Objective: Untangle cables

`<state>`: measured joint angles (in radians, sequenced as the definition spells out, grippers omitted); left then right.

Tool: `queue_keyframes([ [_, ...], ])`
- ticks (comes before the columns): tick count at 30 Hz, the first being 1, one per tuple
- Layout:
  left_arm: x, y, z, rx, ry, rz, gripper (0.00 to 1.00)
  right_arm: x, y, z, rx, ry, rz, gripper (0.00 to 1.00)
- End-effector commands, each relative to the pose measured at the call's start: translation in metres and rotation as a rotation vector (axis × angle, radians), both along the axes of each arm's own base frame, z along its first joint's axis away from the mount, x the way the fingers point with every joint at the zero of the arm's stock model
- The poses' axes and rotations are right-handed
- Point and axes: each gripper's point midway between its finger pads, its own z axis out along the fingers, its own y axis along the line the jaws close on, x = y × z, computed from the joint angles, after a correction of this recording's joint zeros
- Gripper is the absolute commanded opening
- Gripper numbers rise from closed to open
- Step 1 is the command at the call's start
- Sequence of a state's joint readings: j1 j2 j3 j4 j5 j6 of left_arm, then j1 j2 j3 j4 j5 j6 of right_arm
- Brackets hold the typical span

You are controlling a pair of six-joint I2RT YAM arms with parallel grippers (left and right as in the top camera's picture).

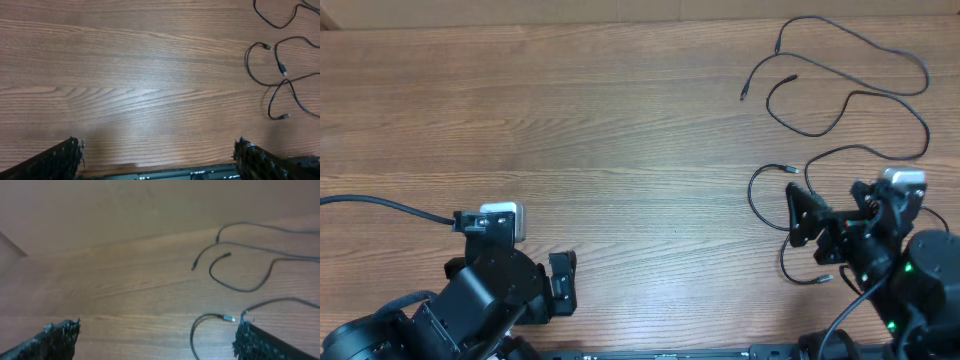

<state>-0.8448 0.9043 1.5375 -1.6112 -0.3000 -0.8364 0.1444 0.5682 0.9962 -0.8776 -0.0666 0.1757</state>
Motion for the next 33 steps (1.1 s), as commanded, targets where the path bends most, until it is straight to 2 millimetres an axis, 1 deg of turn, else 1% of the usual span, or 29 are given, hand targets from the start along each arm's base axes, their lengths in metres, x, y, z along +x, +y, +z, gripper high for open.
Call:
queue_keyframes([
  [1,0.002,0.001,-0.002,0.011,-0.001,0.018,1.00,0.000,0.003,-0.019,-0.039,-0.045,0.038,1.00],
  [10,0.002,0.001,-0.002,0.011,-0.001,0.018,1.00,0.010,0.004,-0.059,-0.015,-0.242,0.035,1.00],
  [13,0.002,0.001,-0.002,0.011,-0.001,0.019,1.00,0.014,0.006,-0.068,-0.007,-0.295,0.039,1.00],
  [22,0.002,0.001,-0.002,0.011,-0.001,0.018,1.00,0.018,0.004,-0.084,0.009,-0.452,0.025,1.00],
  [33,0.002,0.001,-0.002,0.011,-0.001,0.018,1.00,0.020,-0.005,-0.097,0.004,-0.533,-0.015,1.00],
])
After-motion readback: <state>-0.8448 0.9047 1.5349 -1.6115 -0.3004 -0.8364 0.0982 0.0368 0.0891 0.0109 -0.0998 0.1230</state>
